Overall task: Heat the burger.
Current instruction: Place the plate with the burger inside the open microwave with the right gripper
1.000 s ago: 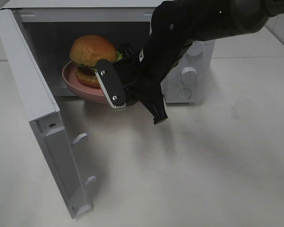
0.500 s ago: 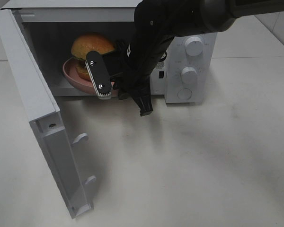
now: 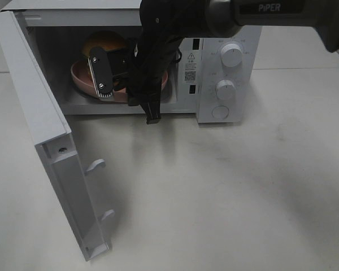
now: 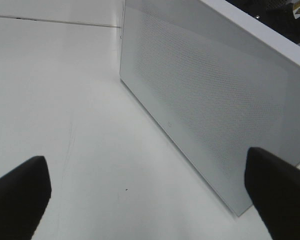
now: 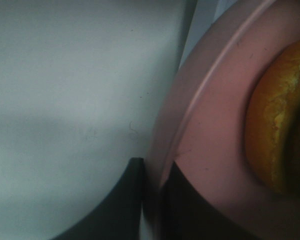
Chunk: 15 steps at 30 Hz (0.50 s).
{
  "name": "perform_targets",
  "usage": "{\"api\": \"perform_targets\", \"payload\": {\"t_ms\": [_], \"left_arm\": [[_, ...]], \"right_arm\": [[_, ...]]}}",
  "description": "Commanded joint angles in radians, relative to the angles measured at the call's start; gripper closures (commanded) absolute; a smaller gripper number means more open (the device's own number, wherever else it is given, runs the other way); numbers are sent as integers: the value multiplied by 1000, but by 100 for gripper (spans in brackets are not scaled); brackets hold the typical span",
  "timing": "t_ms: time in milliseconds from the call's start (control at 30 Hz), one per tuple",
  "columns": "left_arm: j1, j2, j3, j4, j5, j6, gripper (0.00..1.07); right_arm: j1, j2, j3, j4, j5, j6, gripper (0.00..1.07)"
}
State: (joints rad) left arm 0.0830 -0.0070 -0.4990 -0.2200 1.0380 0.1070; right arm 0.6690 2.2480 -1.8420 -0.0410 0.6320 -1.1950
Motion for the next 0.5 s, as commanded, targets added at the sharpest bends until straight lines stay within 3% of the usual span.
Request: {"api": "perform_targets", "payload": {"t_ms": [33, 500], "left_arm": [[4, -17, 3, -1, -7, 0, 9], [4, -17, 3, -1, -7, 0, 9]], "right_arm": [[1, 11, -58, -21, -29, 5, 101], [1, 139, -237, -96, -19, 58, 99]]}}
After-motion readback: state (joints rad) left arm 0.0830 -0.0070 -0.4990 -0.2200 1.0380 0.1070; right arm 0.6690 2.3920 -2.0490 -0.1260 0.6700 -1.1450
